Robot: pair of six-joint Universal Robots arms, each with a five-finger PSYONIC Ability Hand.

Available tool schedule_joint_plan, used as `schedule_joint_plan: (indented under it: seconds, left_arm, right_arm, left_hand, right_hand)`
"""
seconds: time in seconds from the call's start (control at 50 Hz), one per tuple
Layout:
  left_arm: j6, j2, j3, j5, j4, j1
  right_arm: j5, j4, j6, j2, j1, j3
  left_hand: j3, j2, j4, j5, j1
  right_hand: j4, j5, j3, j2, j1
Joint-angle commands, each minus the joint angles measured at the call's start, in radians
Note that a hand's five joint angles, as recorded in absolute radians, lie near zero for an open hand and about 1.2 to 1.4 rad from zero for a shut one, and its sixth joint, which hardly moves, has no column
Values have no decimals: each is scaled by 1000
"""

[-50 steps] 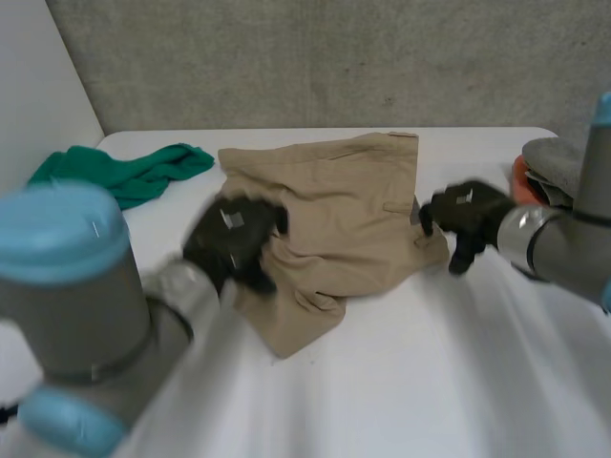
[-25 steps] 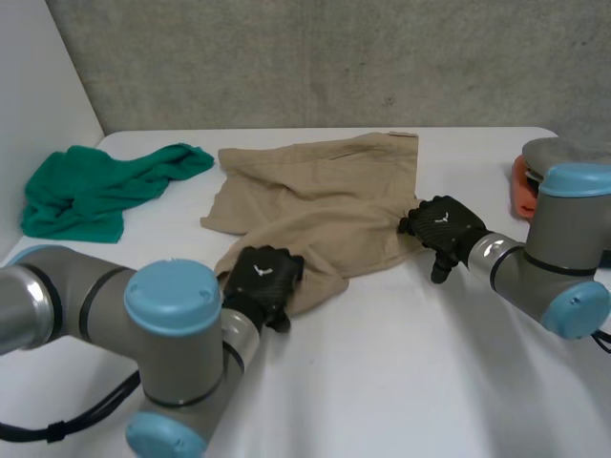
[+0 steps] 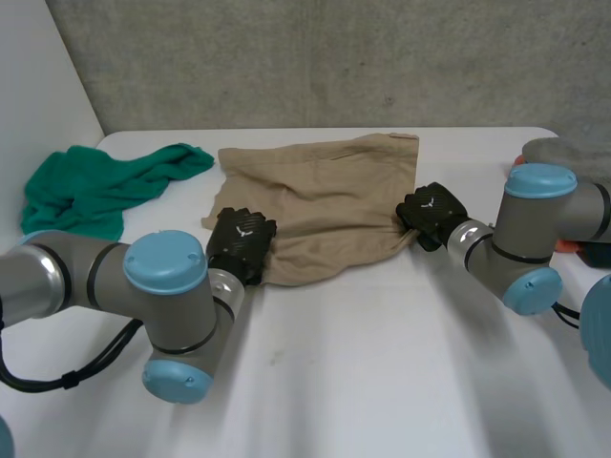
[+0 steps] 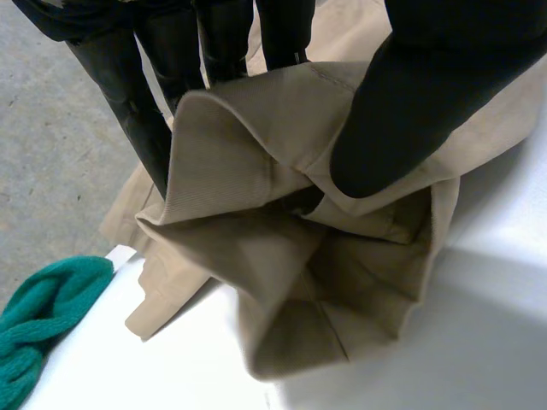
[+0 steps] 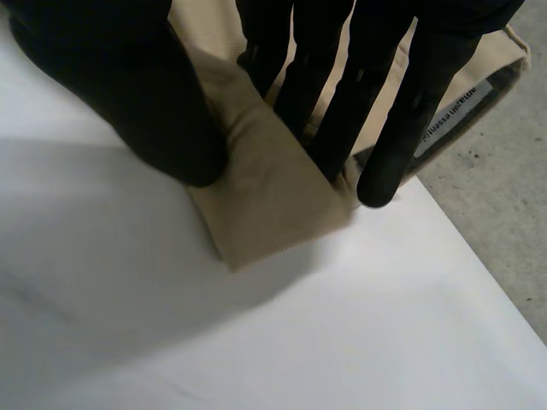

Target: Fold the laundry.

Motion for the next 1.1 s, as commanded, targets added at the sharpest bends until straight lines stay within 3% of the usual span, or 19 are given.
schedule_joint_plan:
  seconds: [0.02,0.16,0.38,0.5,0.66,0.74,0.88,0.96,1.06,1.1]
  left_arm:
    - [-8,-1,9,16,-9,-5]
    - [-14,193,-42,16,-37,1]
    - [-74,688,-71,62,-162,24]
    - [-79,793,-31,81,-242,91]
    - [-80,750,-12,142,-371,182]
    - [-85,602,12,179,-371,226]
    - [-84,310,271,186,-331,232]
    - [-93,201,498,188,-208,229]
    - [-128,187,682,182,149,238]
    - [-152,187,710,179,234,243]
  right_arm:
    - [69,-13,5,-16,10,-26]
    - [97,66,6,-199,7,37]
    - [92,321,9,-584,-1,40]
    - [97,453,11,-742,1,-41]
    - [94,570,11,-714,10,-92]
    - [97,564,15,-630,12,-95]
    - [155,469,78,-442,15,-211]
    - [255,249,138,-321,30,-416]
    - [298,-48,206,-307,76,-533]
    - [299,-128,218,-319,82,-533]
  left_hand:
    - [256,243,246,258,301]
    - [256,243,246,258,301]
    - [256,243,246,258,301]
    - [256,243,246,258,301]
    - [256,243,246,258,301]
    - [256,243,246,258,301]
    - [256,243,246,258,301]
    - [256,243,246,258,301]
    - [256,243,246,258,301]
    - [256,243,246,258,301]
  right_hand:
    - [264,282,280,278,348]
    - [264,282,280,278,348]
    - [264,282,280,278,348]
    - [264,282,280,278,348]
    - [264,282,280,278,348]
    - [264,282,280,278,348]
    - [264,282,280,278,348]
    - [264,282,280,278,348]
    - [264,282,280,278,348]
    - [264,282,280,278,348]
